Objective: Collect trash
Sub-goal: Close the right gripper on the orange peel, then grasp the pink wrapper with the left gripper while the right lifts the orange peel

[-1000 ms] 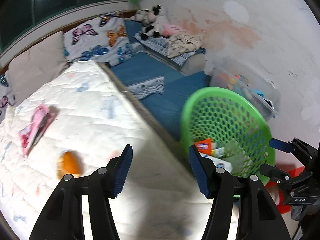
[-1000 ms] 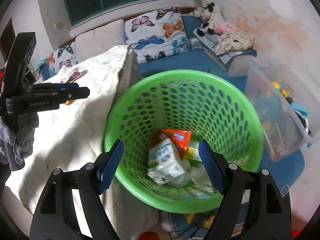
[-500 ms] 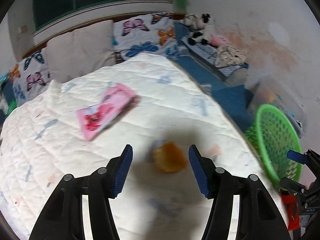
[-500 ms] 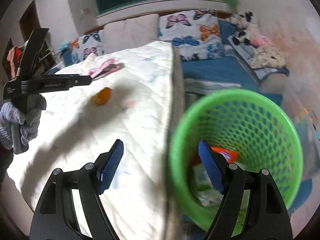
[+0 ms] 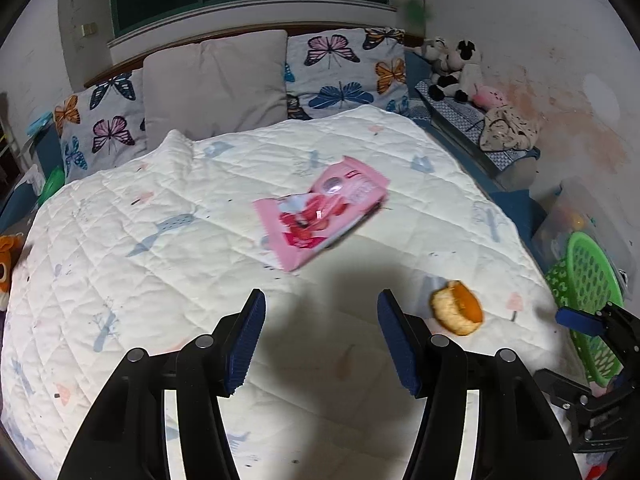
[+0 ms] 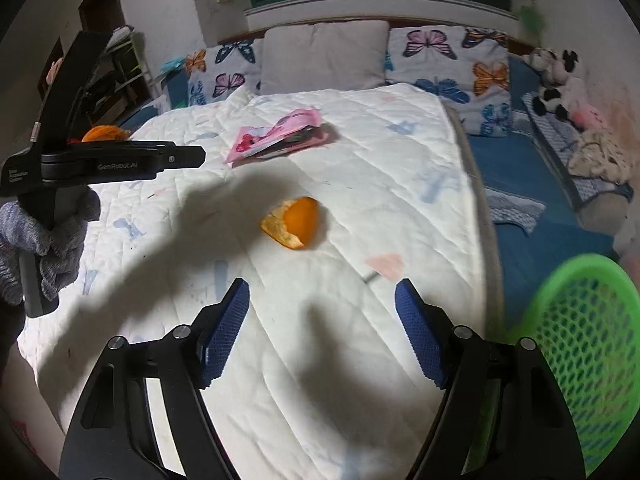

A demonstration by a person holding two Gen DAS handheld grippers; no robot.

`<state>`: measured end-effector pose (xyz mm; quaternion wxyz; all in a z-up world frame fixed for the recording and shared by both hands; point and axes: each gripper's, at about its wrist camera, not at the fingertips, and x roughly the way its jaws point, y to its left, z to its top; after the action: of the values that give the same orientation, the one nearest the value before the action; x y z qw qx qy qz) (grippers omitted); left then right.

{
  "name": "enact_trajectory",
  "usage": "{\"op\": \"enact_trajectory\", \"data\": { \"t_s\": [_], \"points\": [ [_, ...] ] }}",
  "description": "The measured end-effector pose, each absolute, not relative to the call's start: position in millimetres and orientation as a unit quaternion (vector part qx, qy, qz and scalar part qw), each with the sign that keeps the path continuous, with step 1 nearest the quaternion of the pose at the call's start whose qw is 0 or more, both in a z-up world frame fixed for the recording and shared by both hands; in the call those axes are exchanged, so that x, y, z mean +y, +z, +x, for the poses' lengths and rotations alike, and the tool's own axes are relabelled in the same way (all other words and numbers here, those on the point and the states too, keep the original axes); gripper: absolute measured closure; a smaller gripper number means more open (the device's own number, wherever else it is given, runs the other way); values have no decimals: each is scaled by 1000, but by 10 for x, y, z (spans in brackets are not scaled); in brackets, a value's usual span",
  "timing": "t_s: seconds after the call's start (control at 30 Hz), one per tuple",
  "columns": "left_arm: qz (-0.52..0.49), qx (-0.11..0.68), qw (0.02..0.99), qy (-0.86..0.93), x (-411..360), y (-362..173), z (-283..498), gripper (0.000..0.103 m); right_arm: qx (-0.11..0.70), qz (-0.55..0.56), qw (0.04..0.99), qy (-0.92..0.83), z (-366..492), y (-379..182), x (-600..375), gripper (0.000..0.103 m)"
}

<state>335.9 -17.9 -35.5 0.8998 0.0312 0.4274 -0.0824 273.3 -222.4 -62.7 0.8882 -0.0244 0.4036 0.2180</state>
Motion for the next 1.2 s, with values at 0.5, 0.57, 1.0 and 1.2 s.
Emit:
{"op": "enact_trajectory", "data": {
  "t_s": [0.5, 0.57, 1.0, 1.2],
  "points": [
    [42, 446, 890, -83, -6, -609, 3615, 46, 433, -47, 873, 219, 3210, -900, -1799, 49],
    [50, 448, 889, -84, -38, -650, 3673, 45, 433, -53, 873, 215, 3233, -918, -1789, 51],
    [129, 435, 884, -114, -413, -702, 4106, 41, 428, -37, 876, 220, 3152, -851, -1951, 70],
    [149, 435, 878, -132, -555, -754, 4318, 28, 424, -30, 878, 221, 3070, -796, -2070, 70]
  ]
}}
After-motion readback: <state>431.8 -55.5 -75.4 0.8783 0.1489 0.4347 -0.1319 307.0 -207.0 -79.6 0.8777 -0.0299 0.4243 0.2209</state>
